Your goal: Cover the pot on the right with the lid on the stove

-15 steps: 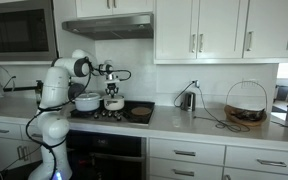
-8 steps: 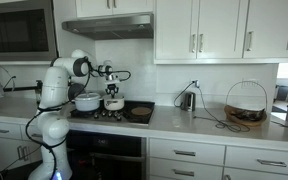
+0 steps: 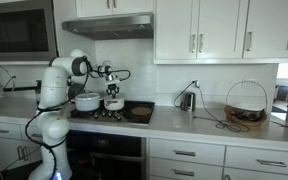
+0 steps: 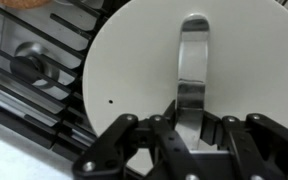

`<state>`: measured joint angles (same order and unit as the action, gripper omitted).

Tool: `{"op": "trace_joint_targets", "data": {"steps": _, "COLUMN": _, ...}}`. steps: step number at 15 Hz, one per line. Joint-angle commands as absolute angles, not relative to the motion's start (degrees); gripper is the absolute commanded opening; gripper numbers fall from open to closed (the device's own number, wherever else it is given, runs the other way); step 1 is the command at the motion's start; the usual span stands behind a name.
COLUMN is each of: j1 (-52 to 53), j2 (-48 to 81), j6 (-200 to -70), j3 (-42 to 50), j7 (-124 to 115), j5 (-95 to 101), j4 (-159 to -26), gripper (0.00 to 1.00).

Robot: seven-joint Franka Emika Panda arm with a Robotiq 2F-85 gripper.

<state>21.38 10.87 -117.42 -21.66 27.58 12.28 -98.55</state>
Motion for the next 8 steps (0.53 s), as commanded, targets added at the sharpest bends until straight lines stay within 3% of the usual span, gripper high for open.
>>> {"op": "trace_joint_targets", "data": {"steps": 1, "j1": 21.5, "j2": 7.7, "j6": -118.2, "j3": -20.9, "j7": 26.1, "j5": 15.9, "j4": -101.1, "gripper": 0.02}}
{"op": "trace_joint_targets", "data": {"steps": 8, "j1": 21.0, "j2": 7.5, "j6": -117.7, "j3": -21.2, "j7": 27.1, "j5": 13.7, "j4": -100.7, "gripper": 0.02}}
